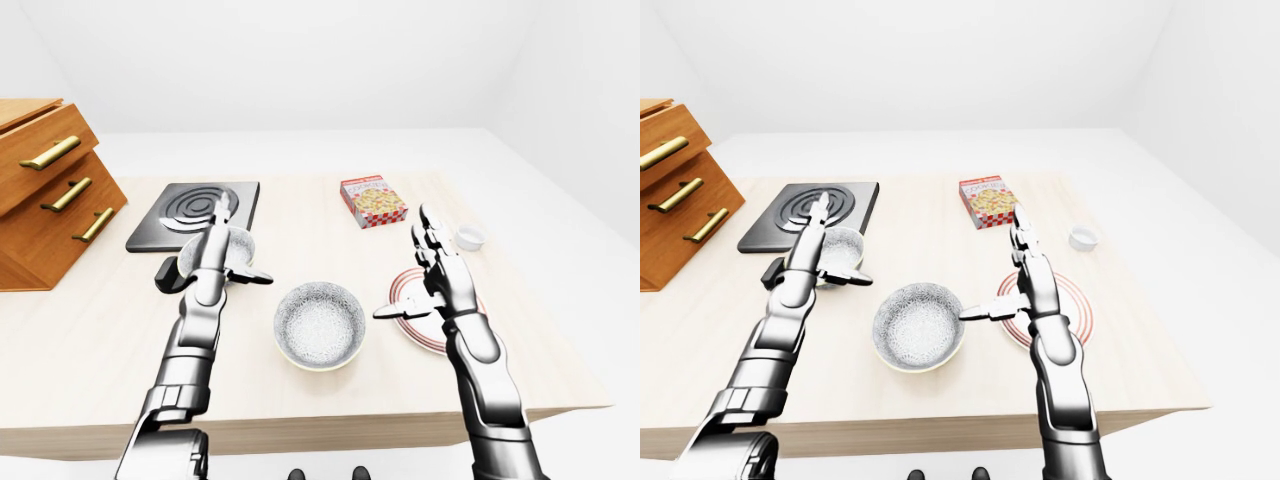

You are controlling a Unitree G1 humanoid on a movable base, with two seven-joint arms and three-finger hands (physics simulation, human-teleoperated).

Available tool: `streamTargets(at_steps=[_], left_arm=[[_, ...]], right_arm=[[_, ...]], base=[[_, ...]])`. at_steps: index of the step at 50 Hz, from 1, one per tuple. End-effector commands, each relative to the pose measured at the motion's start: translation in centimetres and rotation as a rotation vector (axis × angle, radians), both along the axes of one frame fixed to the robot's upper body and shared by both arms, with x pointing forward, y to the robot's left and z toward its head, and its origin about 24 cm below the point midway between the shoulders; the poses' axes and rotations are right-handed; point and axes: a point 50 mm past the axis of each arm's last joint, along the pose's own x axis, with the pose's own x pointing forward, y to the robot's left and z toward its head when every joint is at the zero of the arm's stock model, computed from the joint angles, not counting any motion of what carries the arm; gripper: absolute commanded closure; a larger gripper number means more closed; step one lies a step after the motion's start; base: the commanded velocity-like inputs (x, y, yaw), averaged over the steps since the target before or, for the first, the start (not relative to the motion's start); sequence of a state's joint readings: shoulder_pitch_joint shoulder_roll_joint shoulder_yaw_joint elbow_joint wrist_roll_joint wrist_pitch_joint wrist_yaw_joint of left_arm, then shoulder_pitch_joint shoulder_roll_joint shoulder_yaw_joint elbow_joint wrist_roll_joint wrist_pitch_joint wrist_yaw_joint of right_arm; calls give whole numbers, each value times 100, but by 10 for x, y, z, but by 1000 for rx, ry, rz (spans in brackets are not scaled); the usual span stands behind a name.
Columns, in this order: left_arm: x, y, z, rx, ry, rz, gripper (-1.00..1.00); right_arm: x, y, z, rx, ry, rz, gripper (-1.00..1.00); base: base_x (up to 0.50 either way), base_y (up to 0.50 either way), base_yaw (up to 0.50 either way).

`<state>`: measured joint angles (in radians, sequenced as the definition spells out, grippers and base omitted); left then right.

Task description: Pick the akita bowl from table center and place it on the plate.

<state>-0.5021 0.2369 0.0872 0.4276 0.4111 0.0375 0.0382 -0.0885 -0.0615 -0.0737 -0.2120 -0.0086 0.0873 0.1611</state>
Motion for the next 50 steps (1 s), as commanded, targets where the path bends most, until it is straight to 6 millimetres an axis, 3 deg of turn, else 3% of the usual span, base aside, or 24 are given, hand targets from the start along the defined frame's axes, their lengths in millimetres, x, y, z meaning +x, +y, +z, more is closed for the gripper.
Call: streamTargets(at_steps=[1,15,32,50], left_arm=[[18,8,-11,241,73,28,-100],[36,2,-29,459,182,45,-100],[19,12,-67,559,372,127,-100],[17,15,-72,590,454,133,-100]], right_arm=[[-4,-3,0,-7,-2,-4,-100],[-2,-3,2,-16,-10,-7,-100],[0,-1,1,-23,-4,-5,-100],[-1,-3,-1,-26,4,-5,-100]], base=[[0,0,0],[0,0,0],[0,0,0],[0,0,0]])
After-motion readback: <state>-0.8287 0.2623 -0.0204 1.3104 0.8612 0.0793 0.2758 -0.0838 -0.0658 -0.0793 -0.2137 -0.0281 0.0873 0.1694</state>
